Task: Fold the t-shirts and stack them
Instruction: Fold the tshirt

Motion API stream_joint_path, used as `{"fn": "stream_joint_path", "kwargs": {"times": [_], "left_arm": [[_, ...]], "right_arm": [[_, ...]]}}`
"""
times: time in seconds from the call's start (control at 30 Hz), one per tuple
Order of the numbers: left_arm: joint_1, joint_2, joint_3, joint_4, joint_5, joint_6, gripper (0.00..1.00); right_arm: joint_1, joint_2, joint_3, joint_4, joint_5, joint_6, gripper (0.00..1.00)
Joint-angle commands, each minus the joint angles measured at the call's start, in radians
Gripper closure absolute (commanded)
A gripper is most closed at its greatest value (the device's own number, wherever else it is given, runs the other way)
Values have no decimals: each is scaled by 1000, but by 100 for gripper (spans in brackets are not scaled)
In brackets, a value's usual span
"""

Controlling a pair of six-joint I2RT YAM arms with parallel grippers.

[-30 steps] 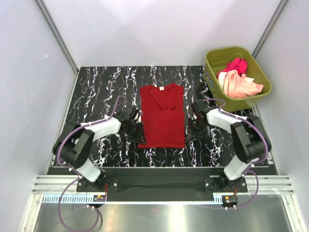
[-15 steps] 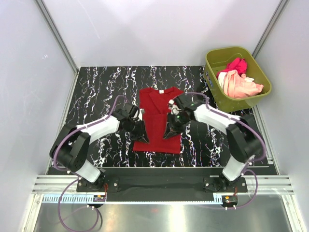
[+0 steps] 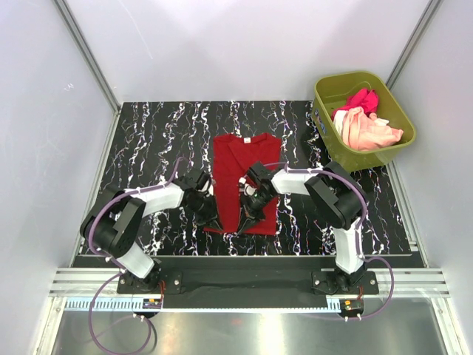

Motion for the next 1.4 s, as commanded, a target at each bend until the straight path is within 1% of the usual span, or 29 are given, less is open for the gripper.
{"fn": "stream_joint_path", "kwargs": {"times": [0.0, 0.03, 0.1, 0.13, 0.2, 0.23, 0.3, 0.33, 0.47, 0.5, 0.63, 0.7, 0.8, 0.87, 0.9, 0.93, 1.0, 1.03, 1.07, 1.13, 1.17, 1.2, 1.23, 1.27, 1.3, 1.37], "left_arm": [[21, 16, -48, -9, -73, -1, 88], [41, 16, -59, -4, -81, -1, 88], [67, 21, -87, 2, -89, 2, 88], [75, 24, -93, 2, -93, 5, 88], [87, 24, -111, 4, -98, 6, 89], [89, 21, -117, 4, -103, 6, 89], [92, 16, -127, 7, -110, 8, 89], [93, 15, -128, 5, -113, 6, 89], [101, 1, -137, -7, -133, 9, 89], [103, -10, -139, -7, -135, 12, 89], [104, -28, -137, -36, -133, 37, 89], [104, -53, -139, -39, -100, 46, 89], [99, -101, -145, -59, -20, 71, 86], [89, -149, -137, -53, 66, 66, 81], [78, -202, -122, -56, 86, 63, 77], [76, -226, -101, -84, 94, 74, 75], [76, -270, -9, -117, 101, 92, 72], [78, -274, 26, -136, 98, 112, 73], [81, -271, 100, -141, 88, 121, 73], [101, -226, 171, -144, 56, 143, 74], [113, -197, 236, -141, 36, 146, 74], [142, -132, 267, -124, 37, 147, 76], [158, -96, 321, -112, 35, 143, 77], [184, -24, 344, -90, 38, 140, 77], [196, 11, 367, -44, 49, 132, 78], [217, 85, 427, -1, 61, 135, 80]], "right_arm": [[-5, 12, -2, 3, 29, -28, 100], [-10, 11, -8, -7, 82, -31, 100], [-30, -3, -42, -28, 124, -48, 100], [-39, -9, -69, -42, 174, -53, 100], [-66, -41, -114, -56, 205, -57, 100], [-96, -57, -164, -60, 243, -57, 100], [-125, -105, -211, -83, 324, -68, 100], [-151, -121, -258, -88, 343, -73, 100], [-226, -195, -378, -83, 349, -57, 100], [-231, -219, -389, -82, 327, -42, 100], [-232, -297, -407, -135, 329, 9, 100], [-243, -345, -415, -174, 368, 12, 100], [-251, -408, -422, -218, 368, -11, 100], [-251, -452, -396, -250, 366, -19, 100], [-251, -486, -374, -263, 366, -33, 99], [-251, -497, -317, -278, 363, -37, 98], [-257, -495, -252, -283, 356, -42, 96], [-269, -482, -191, -266, 351, -45, 94], [-278, -463, -162, -254, 349, -42, 93], [-306, -371, -72, -241, 308, -47, 89], [-329, -341, -47, -231, 293, -47, 87], [-340, -295, -7, -212, 265, -39, 80], [-358, -273, 13, -171, 251, -33, 78], [-367, -227, 31, -146, 230, -22, 75], [-375, -203, 79, -134, 190, -21, 74], [-393, -129, 130, -126, 182, -17, 75]]}}
